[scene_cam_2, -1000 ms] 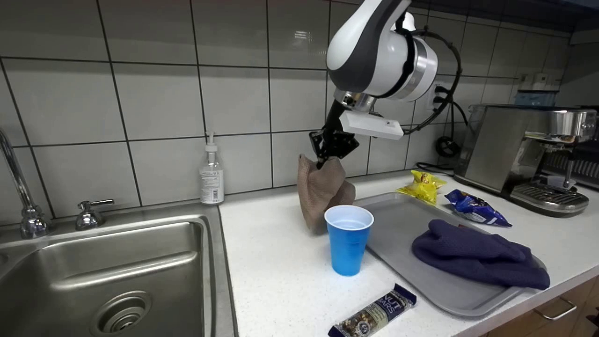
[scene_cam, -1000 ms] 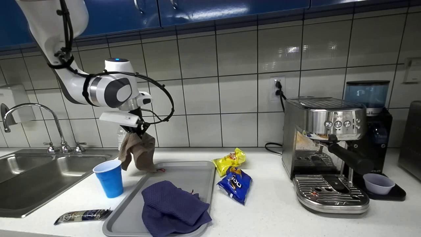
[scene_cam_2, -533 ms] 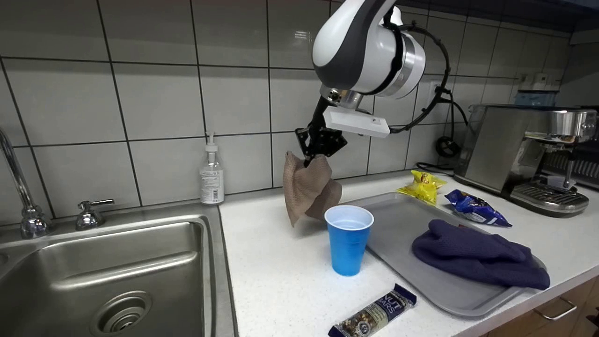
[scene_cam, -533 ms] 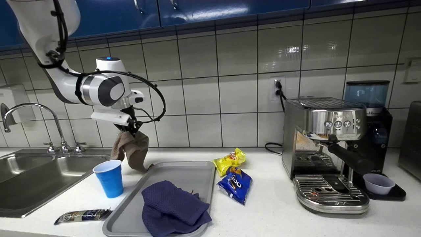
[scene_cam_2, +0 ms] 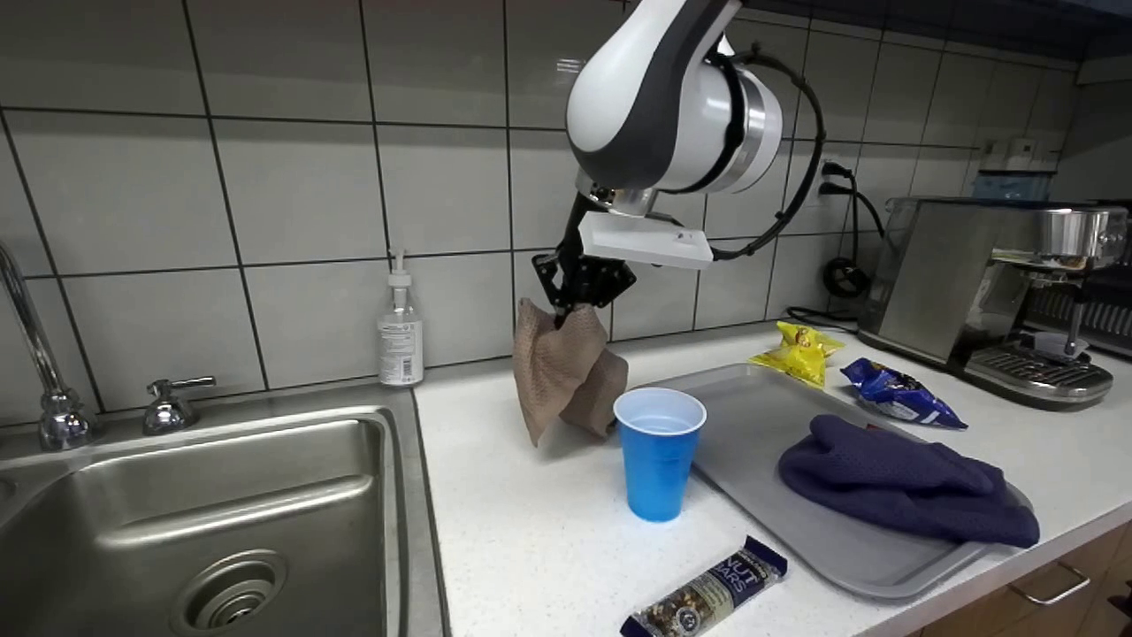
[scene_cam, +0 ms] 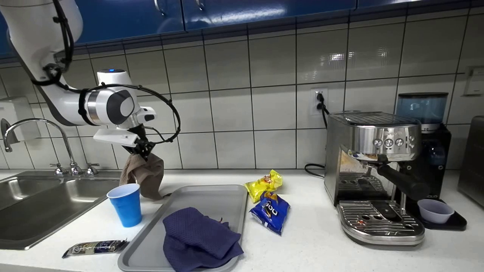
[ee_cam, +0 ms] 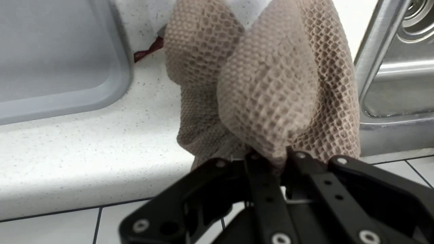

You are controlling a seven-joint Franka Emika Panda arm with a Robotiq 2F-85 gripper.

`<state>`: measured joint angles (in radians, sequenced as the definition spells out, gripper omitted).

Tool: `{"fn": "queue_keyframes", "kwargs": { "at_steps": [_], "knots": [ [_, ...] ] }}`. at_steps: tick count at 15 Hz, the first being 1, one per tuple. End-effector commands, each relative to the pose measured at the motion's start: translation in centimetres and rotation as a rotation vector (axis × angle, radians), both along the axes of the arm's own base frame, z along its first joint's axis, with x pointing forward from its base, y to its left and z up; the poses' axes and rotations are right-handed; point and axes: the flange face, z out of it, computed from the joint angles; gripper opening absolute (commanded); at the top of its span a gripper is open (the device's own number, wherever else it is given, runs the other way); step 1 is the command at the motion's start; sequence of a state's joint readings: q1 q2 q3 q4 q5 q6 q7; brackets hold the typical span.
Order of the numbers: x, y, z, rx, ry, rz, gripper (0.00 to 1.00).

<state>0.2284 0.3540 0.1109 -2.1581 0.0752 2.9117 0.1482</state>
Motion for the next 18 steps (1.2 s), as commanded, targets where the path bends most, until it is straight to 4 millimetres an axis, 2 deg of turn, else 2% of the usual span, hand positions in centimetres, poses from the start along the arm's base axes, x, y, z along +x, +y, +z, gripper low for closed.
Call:
{"fn": "queue_keyframes", "kwargs": {
  "at_steps": [1, 2, 4, 11, 12, 18],
  "knots": [
    [0.5, 1.3, 0.2, -0.016, 0.01, -0.018, 0.03],
    [0.5, 1.5, 0.2, -0.021, 0.014, -0.019, 0.37],
    [0.4, 1.8, 0.0, -0.027, 0.018, -0.02, 0.45],
    [0.7, 1.3, 0.4, -0.026, 0.014, -0.039, 0.96],
    [0.8, 1.1, 0.5, -0.026, 0.014, -0.041, 0.99],
    [0.7, -0.9, 0.9, -0.04, 0.023, -0.063, 1.0]
  ]
}}
